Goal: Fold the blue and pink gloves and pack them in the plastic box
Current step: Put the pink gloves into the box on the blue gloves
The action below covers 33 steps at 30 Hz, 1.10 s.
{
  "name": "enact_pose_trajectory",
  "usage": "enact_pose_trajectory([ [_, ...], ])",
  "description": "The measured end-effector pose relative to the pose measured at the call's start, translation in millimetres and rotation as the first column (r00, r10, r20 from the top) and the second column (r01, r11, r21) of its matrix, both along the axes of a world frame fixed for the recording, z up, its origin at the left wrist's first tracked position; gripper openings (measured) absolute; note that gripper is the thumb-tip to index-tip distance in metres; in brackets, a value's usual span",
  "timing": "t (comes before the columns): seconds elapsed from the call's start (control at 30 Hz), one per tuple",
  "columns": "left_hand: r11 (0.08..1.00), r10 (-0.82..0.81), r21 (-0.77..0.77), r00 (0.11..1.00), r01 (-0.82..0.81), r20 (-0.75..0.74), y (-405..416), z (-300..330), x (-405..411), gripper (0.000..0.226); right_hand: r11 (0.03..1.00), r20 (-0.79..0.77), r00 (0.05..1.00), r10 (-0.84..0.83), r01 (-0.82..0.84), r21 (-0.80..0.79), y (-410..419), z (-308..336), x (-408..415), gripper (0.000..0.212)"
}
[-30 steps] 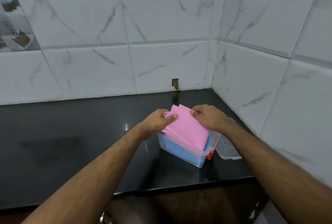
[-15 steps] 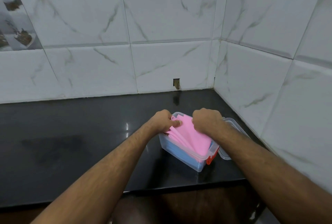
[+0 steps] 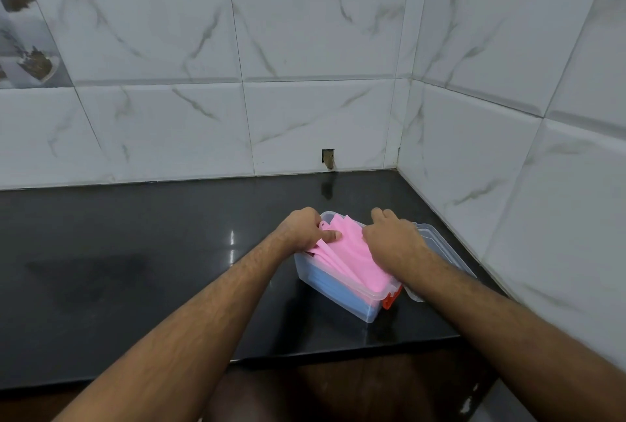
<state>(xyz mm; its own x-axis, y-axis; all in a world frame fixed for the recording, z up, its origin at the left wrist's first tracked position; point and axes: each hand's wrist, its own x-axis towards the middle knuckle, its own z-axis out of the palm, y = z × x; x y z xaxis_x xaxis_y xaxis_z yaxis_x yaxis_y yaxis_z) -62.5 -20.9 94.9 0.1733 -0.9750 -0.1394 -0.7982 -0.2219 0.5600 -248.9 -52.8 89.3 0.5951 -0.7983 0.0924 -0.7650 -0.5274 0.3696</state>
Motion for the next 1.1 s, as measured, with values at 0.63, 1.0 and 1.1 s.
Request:
enact_pose_trajectory([
  [0.63,0.856,-0.271,-0.283,0.843,0.432,0.465,40.1,26.3,-12.4,0.012,0.996,0.406,0.911,0.077,-0.089,0.011,1.9,-6.2,-17.4,0.031],
  [1.0,0.853,-0.479,-0.071,0.831,0.516,0.284,40.2,13.0,-1.2,0.036,0.994,0.143,0.984,0.104,-0.108,0.019,16.9,12.9,-13.7,0.039],
  [1.1,0.809,-0.508,-0.088,0.766,0.582,0.393,44.1,16.0,-6.7,0.038,0.991,0.061,0.990,0.130,-0.131,0.017,21.1,13.6,-11.3,0.032],
])
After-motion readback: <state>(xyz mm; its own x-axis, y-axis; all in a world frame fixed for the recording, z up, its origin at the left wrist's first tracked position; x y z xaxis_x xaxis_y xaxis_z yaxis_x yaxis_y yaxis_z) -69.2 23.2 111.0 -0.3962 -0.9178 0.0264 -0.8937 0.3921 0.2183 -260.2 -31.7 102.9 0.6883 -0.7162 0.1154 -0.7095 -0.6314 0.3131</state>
